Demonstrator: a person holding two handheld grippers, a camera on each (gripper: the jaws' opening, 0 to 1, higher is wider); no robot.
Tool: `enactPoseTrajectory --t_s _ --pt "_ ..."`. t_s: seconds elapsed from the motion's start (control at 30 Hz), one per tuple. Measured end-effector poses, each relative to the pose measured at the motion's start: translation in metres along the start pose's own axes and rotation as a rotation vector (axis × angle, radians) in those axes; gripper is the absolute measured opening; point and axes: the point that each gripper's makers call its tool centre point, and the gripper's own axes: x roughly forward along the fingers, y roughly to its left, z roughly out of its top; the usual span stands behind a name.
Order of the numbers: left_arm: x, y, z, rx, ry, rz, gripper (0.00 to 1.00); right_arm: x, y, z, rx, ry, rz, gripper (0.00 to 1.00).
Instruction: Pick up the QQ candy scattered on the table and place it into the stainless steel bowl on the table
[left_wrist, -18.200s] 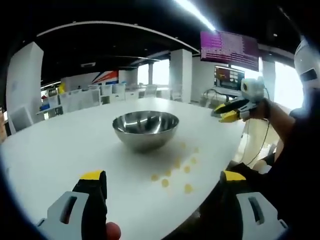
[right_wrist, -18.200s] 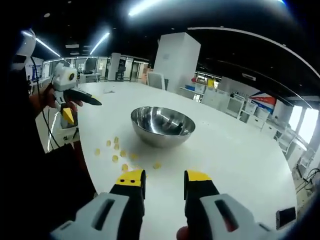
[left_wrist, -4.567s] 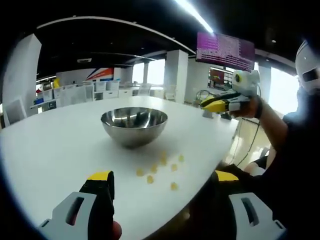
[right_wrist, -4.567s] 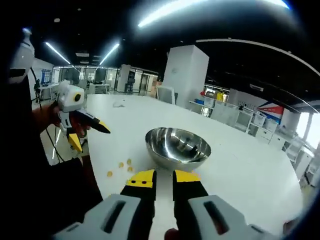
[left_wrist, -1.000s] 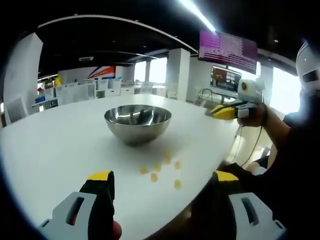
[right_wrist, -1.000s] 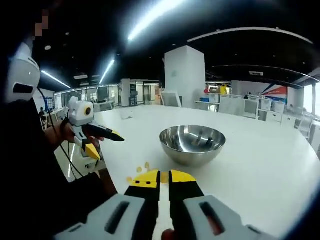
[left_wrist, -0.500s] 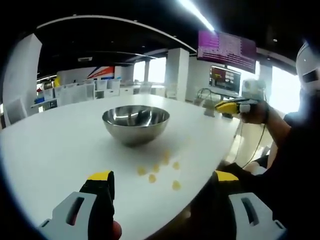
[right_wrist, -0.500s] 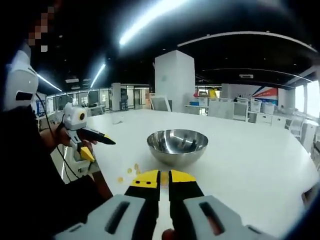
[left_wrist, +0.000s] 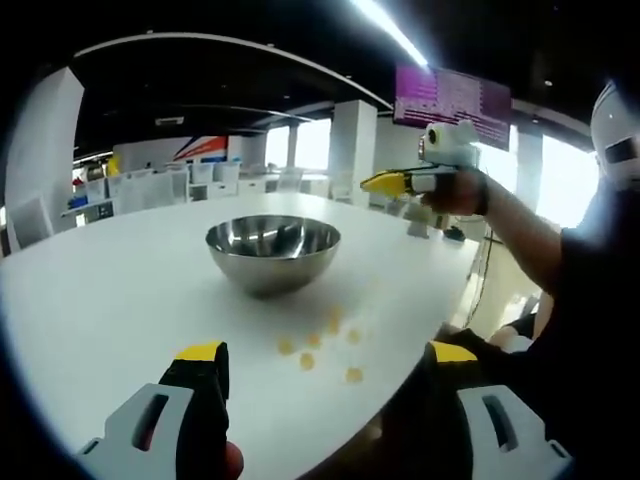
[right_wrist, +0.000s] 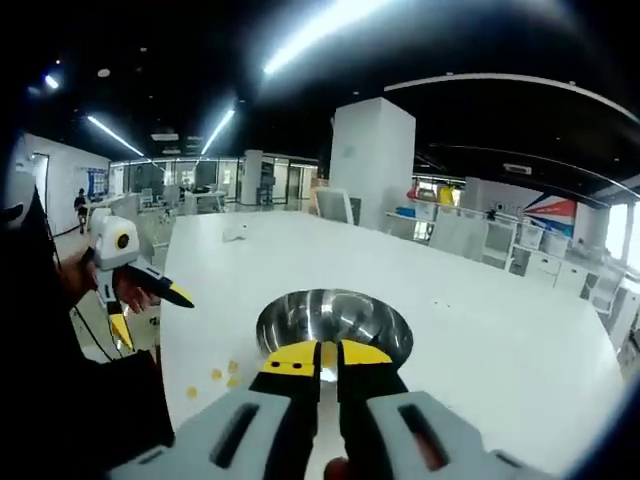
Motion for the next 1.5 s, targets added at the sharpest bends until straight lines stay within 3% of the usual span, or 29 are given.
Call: enactPoseTrajectory --t_s 0.33,0.6,1.1,1.27,1.5 --pt "-0.012 0.002 0.003 -0.003 -0.025 0.014 0.80 0.070 -0.002 -0.006 -0.067 0.129 0.081 0.07" --pt "-0.022 0.009 -0.002 -0.014 -0.027 0.040 0.80 0.098 0.009 -0.015 -0.128 0.221 0.114 0.08" --pt "-0.019 0.004 0.000 -0.009 -0.026 0.027 0.79 0.102 0.014 -0.017 -0.166 0.261 0.117 0.09" --pt "-0.018 0.002 0.000 -0.007 -0.028 0.026 0.79 0.098 0.020 -0.014 -0.160 0.242 0.128 0.20" --pt "-0.017 0.000 0.000 -0.006 -0.026 0.024 0.79 0.091 0.016 -0.007 -0.158 0.220 0.111 0.19"
